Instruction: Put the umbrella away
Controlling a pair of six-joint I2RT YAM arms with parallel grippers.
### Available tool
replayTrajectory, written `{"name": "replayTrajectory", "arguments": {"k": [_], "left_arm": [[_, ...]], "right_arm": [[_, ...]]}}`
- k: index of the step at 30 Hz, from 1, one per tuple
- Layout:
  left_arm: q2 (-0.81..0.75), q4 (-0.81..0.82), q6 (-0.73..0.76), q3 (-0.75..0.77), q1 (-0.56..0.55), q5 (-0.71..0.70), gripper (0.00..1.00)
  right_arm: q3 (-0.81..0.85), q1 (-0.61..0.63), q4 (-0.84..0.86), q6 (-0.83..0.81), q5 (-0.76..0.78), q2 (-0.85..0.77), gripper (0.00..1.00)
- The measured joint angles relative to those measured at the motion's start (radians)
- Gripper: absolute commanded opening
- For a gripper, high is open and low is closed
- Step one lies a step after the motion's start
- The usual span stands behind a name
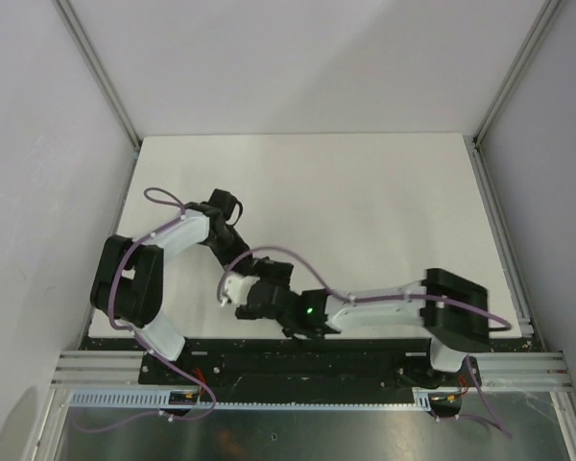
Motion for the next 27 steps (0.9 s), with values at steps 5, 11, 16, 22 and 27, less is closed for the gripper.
{"name": "replayTrajectory", "arguments": {"k": [5,11,16,22,27], "left_arm": [[-0.050,0.002,0.045,0.000,0.005,-0.011,0.00],[-0.152,0.042,0.072,-0.077,0.006,-0.019,0.00],[-0.236,0.107,0.107,-0.114,0.006,0.029,0.00],[-0.481,0.355,0.118,-0.134,0.006,0.120,0.00],[-0.635,0.612,0.084,-0.134,0.010,0.192,0.00]], "right_arm": [[-0.003,-0.128,-0.179,0.413,-0.248,-0.232,0.99],[-0.007,-0.352,-0.259,0.885,-0.439,-0.400,0.99],[-0.134,-0.486,-0.223,1.189,-0.624,-0.478,0.99],[-0.309,-0.692,-0.171,1.490,-0.824,-0.576,0.98],[-0.312,-0.793,-0.129,1.696,-0.936,-0.631,0.94]]}}
